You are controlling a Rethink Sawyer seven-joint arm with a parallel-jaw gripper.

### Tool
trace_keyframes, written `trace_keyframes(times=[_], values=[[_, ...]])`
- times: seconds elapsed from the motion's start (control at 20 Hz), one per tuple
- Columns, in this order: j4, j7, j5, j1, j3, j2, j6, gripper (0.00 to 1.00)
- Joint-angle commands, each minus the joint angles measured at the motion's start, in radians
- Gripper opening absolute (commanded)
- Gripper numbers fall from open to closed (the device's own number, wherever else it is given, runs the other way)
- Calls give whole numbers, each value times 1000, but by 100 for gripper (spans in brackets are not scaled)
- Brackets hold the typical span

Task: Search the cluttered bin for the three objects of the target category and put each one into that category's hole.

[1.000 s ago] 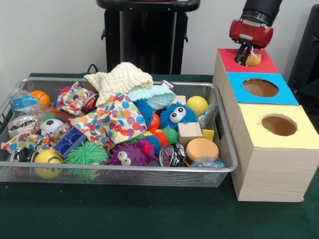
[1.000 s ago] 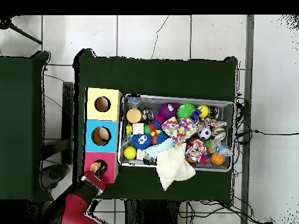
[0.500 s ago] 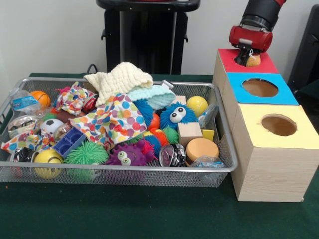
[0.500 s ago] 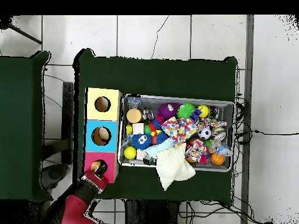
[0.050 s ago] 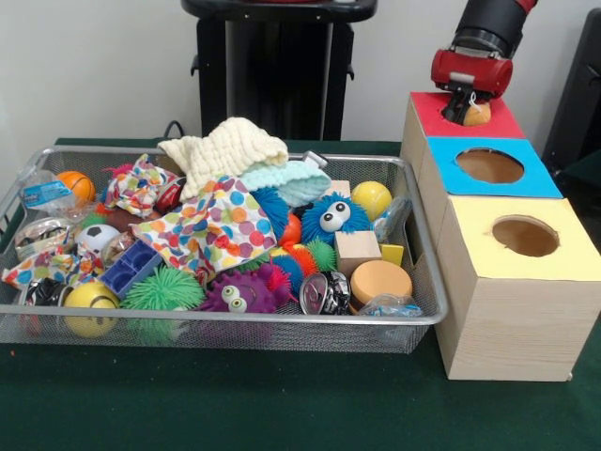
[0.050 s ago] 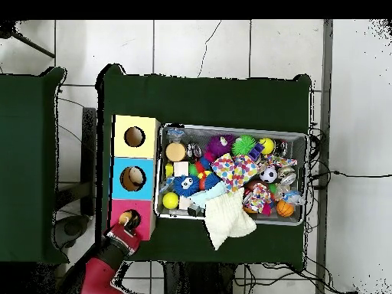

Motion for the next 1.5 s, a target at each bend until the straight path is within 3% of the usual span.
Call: trace_keyframes(times=[0.05, 0.55, 0.9, 1.2, 1.4, 1.5], values=[[3, 357, -2, 14, 292, 158, 115, 0], [28, 349, -156, -61, 320, 137, 64, 0], [49, 331, -215, -117, 348, 122, 55, 0], [87, 380, -376, -228, 399, 93, 21, 0], [112, 410, -549, -339, 448, 86, -27, 0], [113, 424, -600, -365, 460, 101, -63, 0]])
